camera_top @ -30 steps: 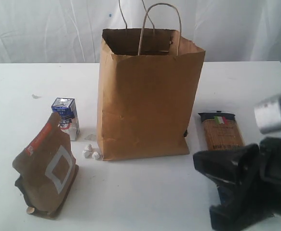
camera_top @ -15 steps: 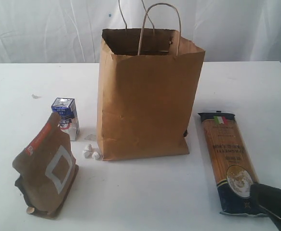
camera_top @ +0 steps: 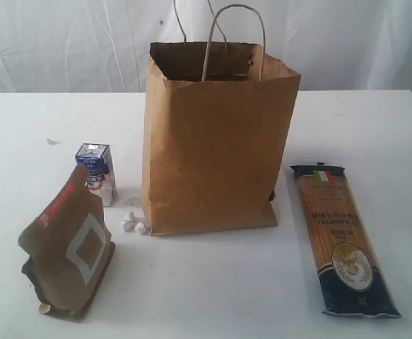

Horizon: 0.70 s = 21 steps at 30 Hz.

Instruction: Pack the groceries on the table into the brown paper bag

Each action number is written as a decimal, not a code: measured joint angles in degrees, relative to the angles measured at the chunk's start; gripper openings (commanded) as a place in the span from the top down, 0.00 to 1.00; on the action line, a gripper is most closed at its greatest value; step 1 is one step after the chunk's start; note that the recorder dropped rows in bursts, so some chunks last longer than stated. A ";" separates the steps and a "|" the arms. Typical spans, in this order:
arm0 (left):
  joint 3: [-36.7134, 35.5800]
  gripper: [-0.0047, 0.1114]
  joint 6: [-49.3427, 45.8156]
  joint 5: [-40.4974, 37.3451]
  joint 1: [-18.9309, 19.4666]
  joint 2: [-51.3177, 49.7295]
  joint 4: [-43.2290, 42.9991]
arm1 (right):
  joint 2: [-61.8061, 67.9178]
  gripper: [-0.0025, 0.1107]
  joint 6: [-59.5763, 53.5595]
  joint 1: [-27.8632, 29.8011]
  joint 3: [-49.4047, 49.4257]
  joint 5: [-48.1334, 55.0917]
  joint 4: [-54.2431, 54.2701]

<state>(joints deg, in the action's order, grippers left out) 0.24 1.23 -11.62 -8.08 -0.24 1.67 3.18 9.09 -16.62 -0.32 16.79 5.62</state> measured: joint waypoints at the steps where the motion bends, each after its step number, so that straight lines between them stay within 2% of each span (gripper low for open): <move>1: 0.00 0.96 0.00 0.00 0.00 0.00 0.00 | -0.72 0.98 0.00 0.84 0.00 1.40 0.00; 7: 0.00 0.96 0.00 0.00 0.00 0.00 0.00 | -2.82 0.98 0.97 4.24 0.13 3.87 0.10; 21: 0.00 0.96 0.00 0.00 0.00 0.00 0.00 | -2.82 0.98 0.77 4.51 0.25 3.99 0.10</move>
<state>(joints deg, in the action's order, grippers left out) 0.24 1.23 -11.62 -8.08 -0.24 1.67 0.36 9.86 -12.11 -0.07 20.78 5.72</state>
